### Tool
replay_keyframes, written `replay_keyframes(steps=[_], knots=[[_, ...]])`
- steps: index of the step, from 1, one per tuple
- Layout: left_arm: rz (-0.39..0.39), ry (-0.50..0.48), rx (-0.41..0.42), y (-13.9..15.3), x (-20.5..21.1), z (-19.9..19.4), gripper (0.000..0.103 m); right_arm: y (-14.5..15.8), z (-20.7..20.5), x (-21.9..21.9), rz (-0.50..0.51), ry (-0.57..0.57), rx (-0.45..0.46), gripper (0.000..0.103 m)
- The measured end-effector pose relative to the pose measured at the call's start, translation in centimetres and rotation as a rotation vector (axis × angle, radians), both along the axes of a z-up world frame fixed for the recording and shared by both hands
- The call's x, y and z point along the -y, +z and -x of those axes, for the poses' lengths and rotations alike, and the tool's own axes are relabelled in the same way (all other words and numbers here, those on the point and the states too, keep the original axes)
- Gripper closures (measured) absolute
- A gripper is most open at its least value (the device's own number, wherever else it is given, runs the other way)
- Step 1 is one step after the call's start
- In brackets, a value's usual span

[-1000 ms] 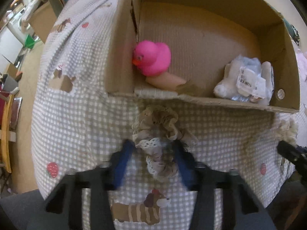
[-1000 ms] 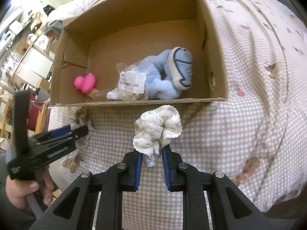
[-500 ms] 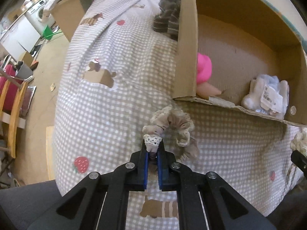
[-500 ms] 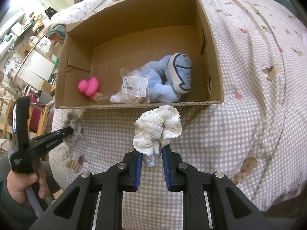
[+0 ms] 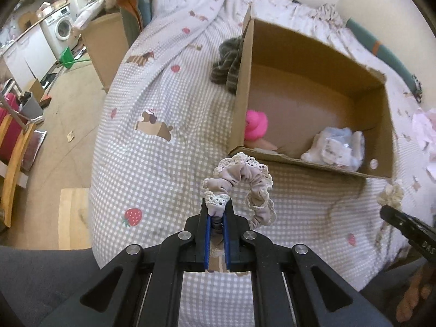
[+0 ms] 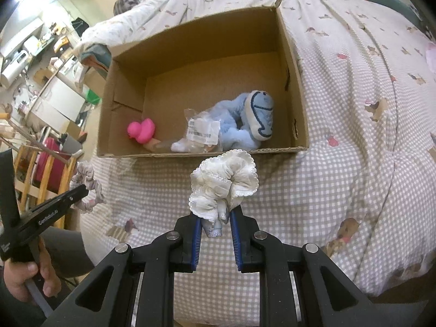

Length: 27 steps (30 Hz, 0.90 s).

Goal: Organize soft objects
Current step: 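Carry both scrunchies over the box and open both grippers to drop them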

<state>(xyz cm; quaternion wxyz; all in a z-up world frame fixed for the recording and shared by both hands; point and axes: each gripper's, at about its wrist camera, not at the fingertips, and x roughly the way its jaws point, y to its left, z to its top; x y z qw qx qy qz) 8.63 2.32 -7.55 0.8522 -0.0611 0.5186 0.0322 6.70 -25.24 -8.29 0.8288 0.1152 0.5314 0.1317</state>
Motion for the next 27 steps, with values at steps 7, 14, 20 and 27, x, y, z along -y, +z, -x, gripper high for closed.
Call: replay_keyframes(steps=[7,14,20,27], knots=[[0.015,0.008,0.071,2.5,0.3,1.7,0.096,1.4,1.5,0.2,-0.038,0.001,0.037,0.082],[-0.008,-0.031,0.164,5.8,0.8,2.7,0.096,3.3,2.7,0.6,-0.066,-0.003,0.085,0.082],[-0.006,-0.056,0.233,8.5,0.8,2.1,0.096,6.3,2.9,1.3,-0.114,-0.031,0.183,0.082],[0.001,-0.071,0.305,11.6,1.0,-0.4,0.096,9.8,1.4,1.6,-0.127,-0.022,0.262,0.082]])
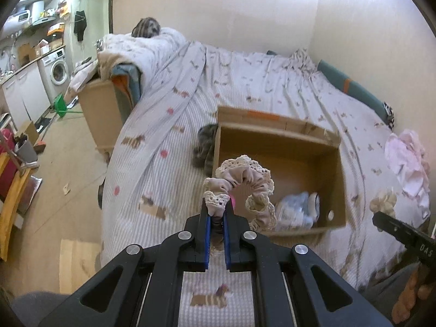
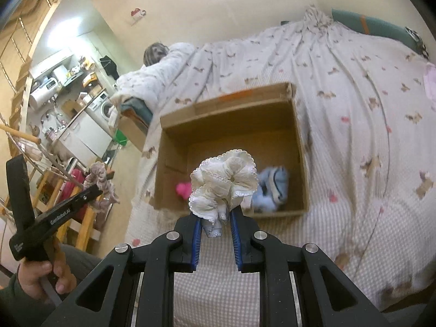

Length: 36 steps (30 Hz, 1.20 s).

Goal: Organize soft objects
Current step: 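Carry both scrunchies over the box and open both grippers to drop them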

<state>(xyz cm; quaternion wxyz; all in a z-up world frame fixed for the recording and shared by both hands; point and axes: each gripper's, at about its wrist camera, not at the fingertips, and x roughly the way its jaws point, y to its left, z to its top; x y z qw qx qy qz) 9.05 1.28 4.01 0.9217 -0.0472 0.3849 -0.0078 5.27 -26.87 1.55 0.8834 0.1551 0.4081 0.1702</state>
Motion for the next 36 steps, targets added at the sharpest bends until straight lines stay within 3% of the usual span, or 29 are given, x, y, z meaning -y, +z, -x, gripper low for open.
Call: replay_keyframes(steps=[7,14,25,30,36], knots=[[0.000,-0.032,0.050,2.1,1.3,-2.9,0.096,1.6,-2.3,0.3,0.021,0.002,0.031,0.082],[-0.014,-0.076,0.055,1.5,2.5,-5.6,0.096,0.9,-4.7,0.7,0.021,0.001,0.037,0.082],[-0.030,-0.129,-0.032,-4.2,4.1,-9.2,0.096,-4.0,-8.3,0.7,-0.024,-0.010,-0.060,0.082],[-0.025,-0.158,-0.098,-7.7,4.8,-10.0,0.096,-6.3,-9.3,-0.4,0.000,0.009,-0.123,0.082],[-0.021,-0.176,-0.138,-9.5,5.8,-10.4,0.096,-9.1,-9.9,-1.6,0.056,0.027,-0.228,0.082]])
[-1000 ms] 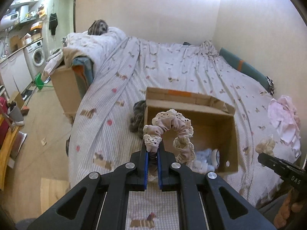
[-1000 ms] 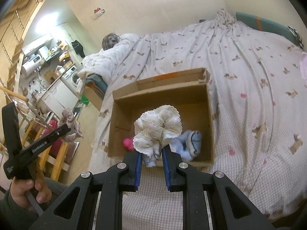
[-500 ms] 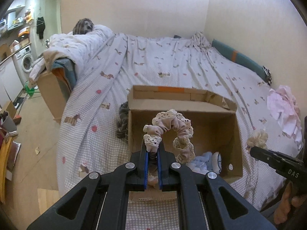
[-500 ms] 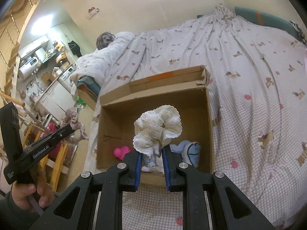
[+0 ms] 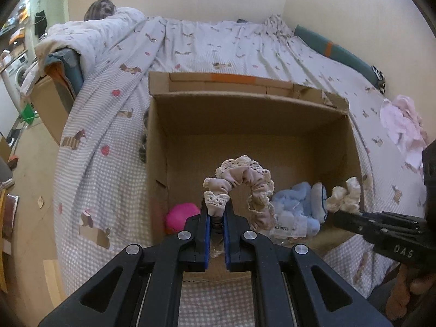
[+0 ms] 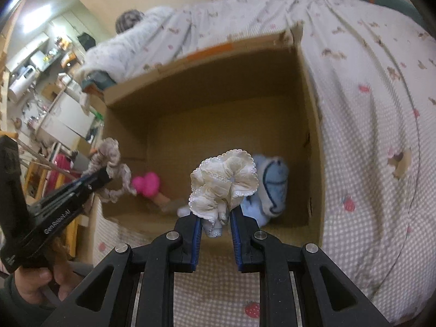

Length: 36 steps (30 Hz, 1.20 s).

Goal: Organize soft objects

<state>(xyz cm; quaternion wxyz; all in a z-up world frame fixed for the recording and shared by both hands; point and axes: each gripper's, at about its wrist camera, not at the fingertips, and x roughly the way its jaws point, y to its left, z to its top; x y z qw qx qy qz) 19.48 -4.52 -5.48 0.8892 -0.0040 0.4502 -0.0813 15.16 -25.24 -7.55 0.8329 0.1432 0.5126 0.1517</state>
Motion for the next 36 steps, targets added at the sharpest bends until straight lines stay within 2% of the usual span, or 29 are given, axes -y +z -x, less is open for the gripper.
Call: replay_keyframes(steps=[12,23,26,28,29,31,33,36], knots=[[-0.001,-0.053,-0.060,-1.7,1.5,-0.5,0.096,-1.5,-0.6,-1.4,-0.004,0.068,-0.047,0.081],[-0.012,-0.051,-0.062,-1.7,1.6,-0.4,0.094,-1.0,-0.3,-2.0,-0.024,0.107,-0.015,0.081],[-0.018,-0.046,-0.055,-1.6,1.6,-0.3,0.091,-0.9,-0.2,-1.7,-0.032,0.097,-0.007,0.081],[-0.022,-0.038,-0.046,-1.4,1.5,-0.3,0.082,-0.7,-0.1,-1.3,-0.039,0.088,-0.004,0.080],[-0.025,-0.034,-0.041,-1.3,1.4,-0.3,0.079,-0.6,-0.2,-1.2,-0.047,0.084,-0.002,0.076],[-0.033,-0.021,-0.031,-1.1,1.3,-0.3,0.054,-0.3,0.0,-1.0,-0.043,0.078,0.013,0.066],[-0.036,-0.001,-0.010,-0.8,1.1,-0.1,0.041,-0.1,0.2,-0.7,-0.034,0.060,0.034,0.033],[-0.053,0.022,0.015,-0.2,0.9,-0.1,0.041,0.6,0.3,-0.1,-0.020,0.018,0.064,0.031]])
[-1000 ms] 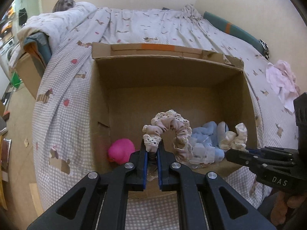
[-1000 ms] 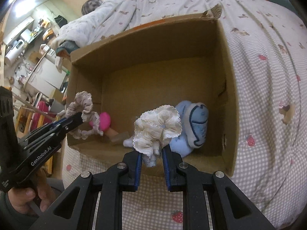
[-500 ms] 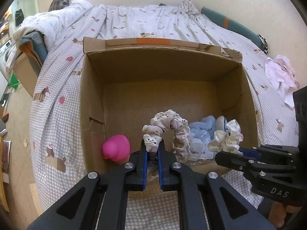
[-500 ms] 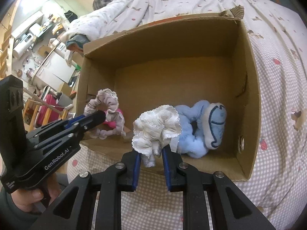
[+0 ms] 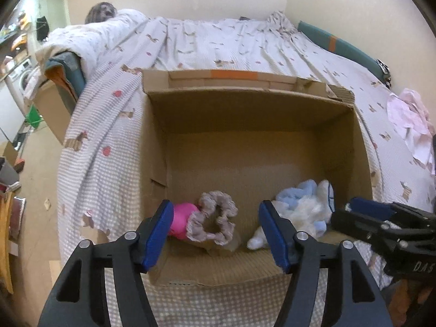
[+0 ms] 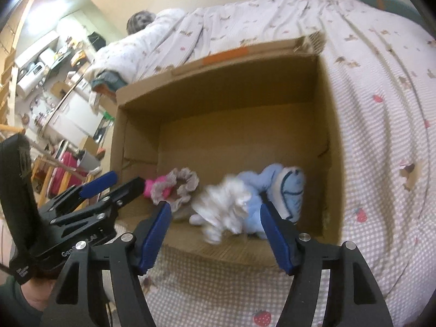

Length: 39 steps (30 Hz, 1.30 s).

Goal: Organize soft objects

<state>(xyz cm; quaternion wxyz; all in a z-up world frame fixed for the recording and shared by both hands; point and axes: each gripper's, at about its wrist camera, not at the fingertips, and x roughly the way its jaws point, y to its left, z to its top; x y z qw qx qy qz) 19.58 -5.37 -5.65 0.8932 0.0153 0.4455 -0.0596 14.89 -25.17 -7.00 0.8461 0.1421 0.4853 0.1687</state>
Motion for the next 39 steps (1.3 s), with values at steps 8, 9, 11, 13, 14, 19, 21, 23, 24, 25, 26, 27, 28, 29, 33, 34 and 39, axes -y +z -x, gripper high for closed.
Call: replay_keyframes(steps=[8,9,11,13,14,19,21,23,24,25,26,27,28,29,33,34,39], knots=[[0.004,0.059,0.066,1.6,-1.2,0.7,0.041,2.3,0.8,1.8,0.021,-0.102,0.108,0.011],[0.001,0.062,0.080,1.9,-1.3,0.9,0.041,2.6,0.9,1.9,0.020,-0.109,0.123,0.009],[0.003,0.066,0.109,2.5,-1.4,1.3,0.040,3.3,1.1,2.0,0.017,-0.124,0.148,0.005],[0.001,0.079,0.135,3.1,-1.7,1.7,0.033,3.9,1.4,2.1,0.024,-0.143,0.174,0.000],[0.003,0.085,0.144,3.4,-1.8,1.9,0.030,4.2,1.5,2.0,0.029,-0.153,0.185,0.000],[0.015,0.101,0.175,4.9,-2.8,3.0,0.018,5.6,2.6,2.7,0.018,-0.194,0.231,0.000],[0.027,0.095,0.204,5.8,-3.4,3.8,0.017,6.1,3.1,2.8,0.018,-0.198,0.243,0.000],[0.028,0.100,0.235,6.7,-3.7,4.6,0.011,6.5,3.8,2.7,0.033,-0.204,0.262,0.000],[0.032,0.103,0.247,7.1,-4.0,5.1,0.005,6.7,4.2,2.7,0.039,-0.207,0.272,0.000],[0.040,0.104,0.253,7.3,-4.2,5.5,0.003,6.8,4.5,2.6,0.043,-0.207,0.280,0.000],[0.046,0.105,0.258,7.5,-4.4,6.0,0.002,6.9,4.9,2.6,0.046,-0.210,0.284,0.000],[0.047,0.105,0.258,7.6,-4.5,6.4,0.002,6.8,5.3,2.6,0.046,-0.212,0.284,0.000],[0.043,0.103,0.257,7.7,-4.6,6.8,0.001,6.7,5.6,2.6,0.044,-0.214,0.282,0.000],[0.036,0.100,0.258,7.7,-4.7,7.2,0.001,6.6,6.0,2.6,0.043,-0.213,0.279,0.000],[0.030,0.093,0.250,7.7,-5.1,8.6,0.001,6.6,7.6,2.5,0.061,-0.208,0.287,0.000],[0.035,0.096,0.245,7.7,-5.3,9.0,0.001,6.7,7.9,2.5,0.066,-0.206,0.292,0.000],[0.033,0.098,0.224,7.4,-5.2,11.3,0.001,6.4,9.6,2.3,0.092,-0.207,0.296,0.000]])
